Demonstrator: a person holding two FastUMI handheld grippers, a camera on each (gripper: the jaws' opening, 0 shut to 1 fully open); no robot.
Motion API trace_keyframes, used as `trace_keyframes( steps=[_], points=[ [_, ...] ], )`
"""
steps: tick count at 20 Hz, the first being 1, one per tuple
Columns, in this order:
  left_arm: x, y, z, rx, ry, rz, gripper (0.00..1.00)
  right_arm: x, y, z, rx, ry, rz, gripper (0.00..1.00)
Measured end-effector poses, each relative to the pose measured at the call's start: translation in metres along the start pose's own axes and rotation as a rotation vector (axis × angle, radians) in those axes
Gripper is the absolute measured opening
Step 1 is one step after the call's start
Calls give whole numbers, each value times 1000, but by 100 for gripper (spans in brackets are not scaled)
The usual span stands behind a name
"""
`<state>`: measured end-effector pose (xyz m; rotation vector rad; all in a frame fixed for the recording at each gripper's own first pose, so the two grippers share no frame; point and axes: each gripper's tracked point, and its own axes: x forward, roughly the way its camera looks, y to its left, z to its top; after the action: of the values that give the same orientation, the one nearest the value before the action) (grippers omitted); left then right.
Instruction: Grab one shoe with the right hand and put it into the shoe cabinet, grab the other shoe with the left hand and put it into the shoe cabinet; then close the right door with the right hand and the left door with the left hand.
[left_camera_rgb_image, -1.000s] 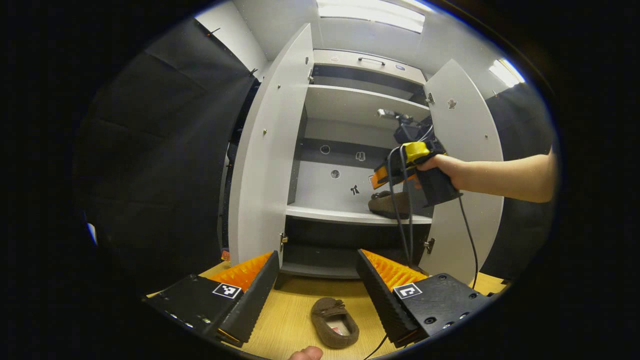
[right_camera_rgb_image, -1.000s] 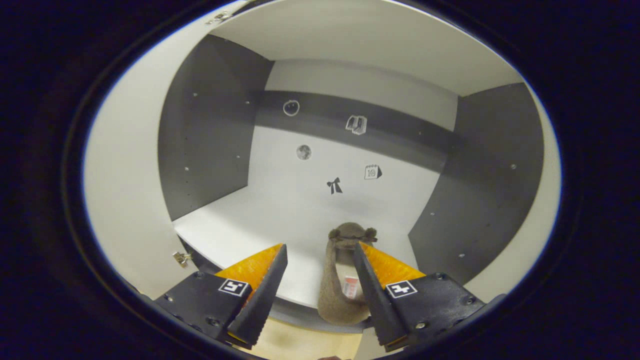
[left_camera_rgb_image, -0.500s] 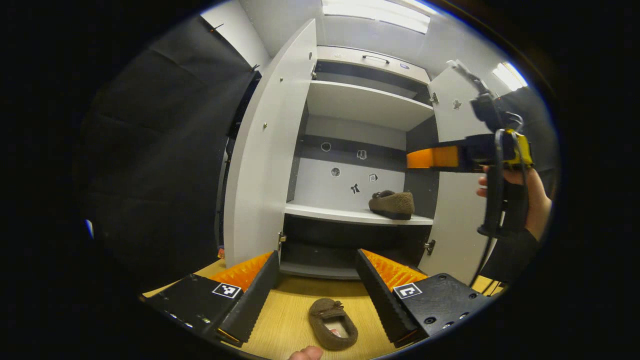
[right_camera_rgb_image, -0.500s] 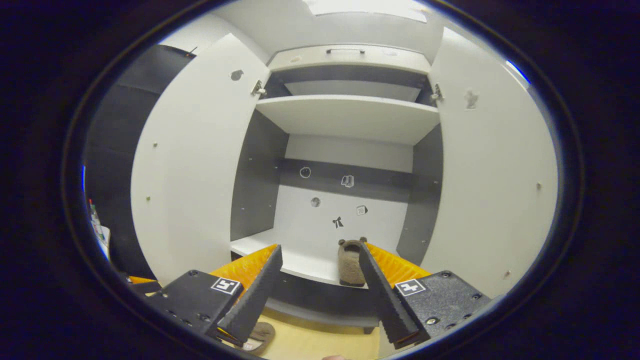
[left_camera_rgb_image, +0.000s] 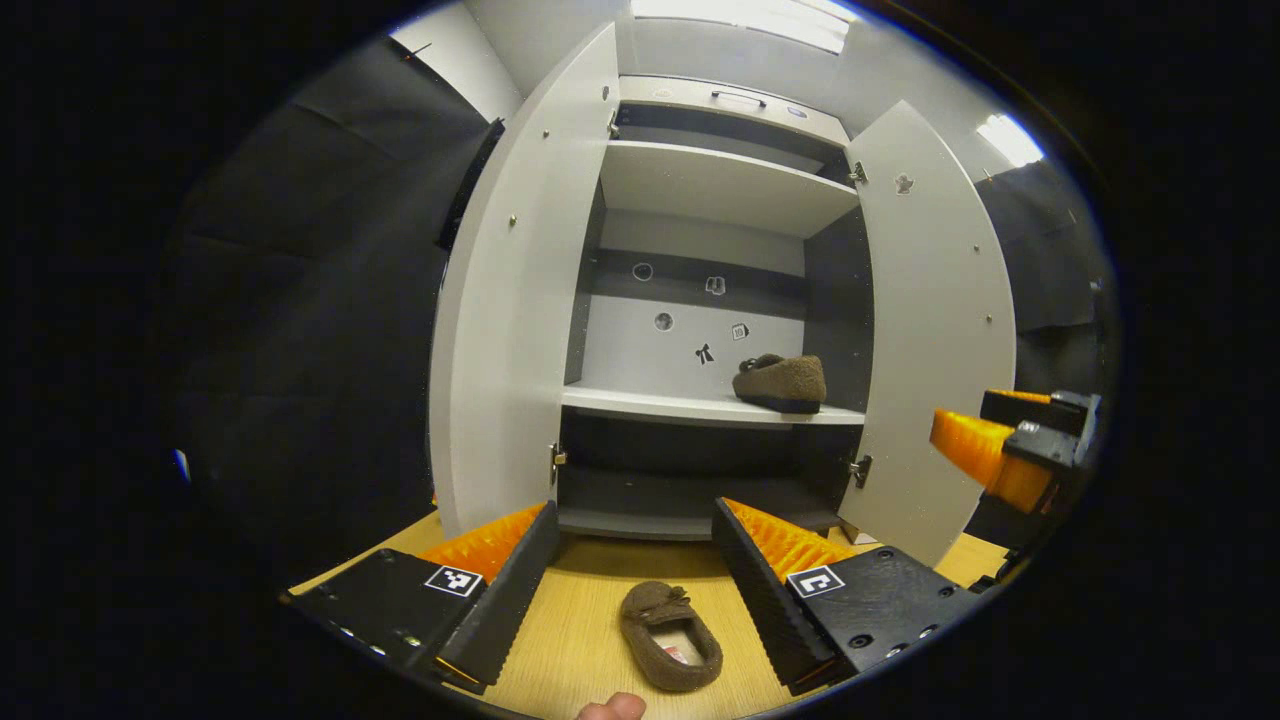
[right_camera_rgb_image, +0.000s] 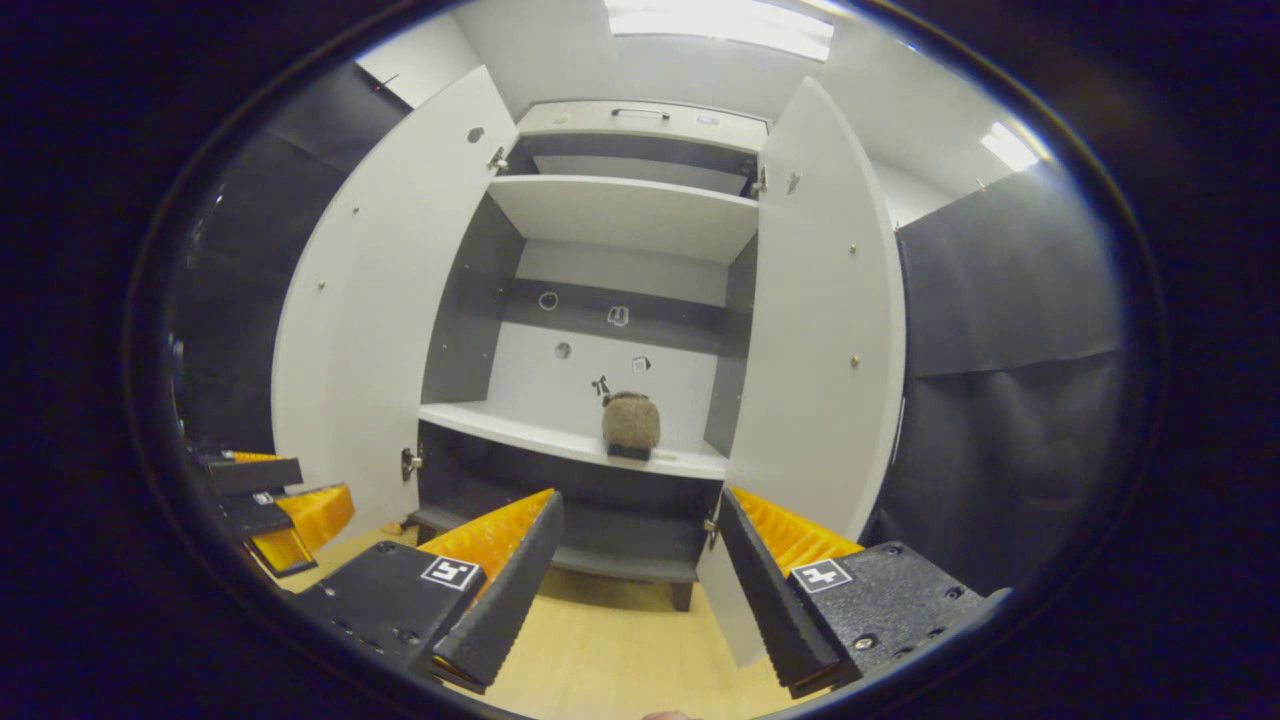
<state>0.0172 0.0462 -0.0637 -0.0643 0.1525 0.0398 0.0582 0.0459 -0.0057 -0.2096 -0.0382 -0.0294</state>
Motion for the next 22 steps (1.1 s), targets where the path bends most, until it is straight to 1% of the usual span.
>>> trace_keyframes(
  steps=[2,5,7,10,12,14,16,17,22],
  points=[
    [0,-3,-7,17,18,-5,95,-12,-3,-10,-13,12,-3,99],
    [5,-14,-28,11,73,-34,95,-24,-5,-16,18,26,-4,98],
    [17,-18,-54,6,137,-58,95,-26,-7,-17,25,28,-3,98],
    [38,-6,-110,59,275,-49,96,-28,-17,-19,8,28,-14,98],
    [49,-5,-148,24,395,-48,95,-33,-27,-20,-7,30,-27,98],
    [57,-1,-177,-37,470,-25,95,-38,-35,-21,-30,35,-47,98],
    [67,8,-197,-60,513,-2,96,-42,-42,-22,-38,44,-65,98],
    [67,6,-199,-65,528,0,96,-43,-44,-24,-34,50,-70,98],
    [78,2,-214,-77,561,-26,95,-44,-53,-34,-16,100,-94,98]
  ],
)
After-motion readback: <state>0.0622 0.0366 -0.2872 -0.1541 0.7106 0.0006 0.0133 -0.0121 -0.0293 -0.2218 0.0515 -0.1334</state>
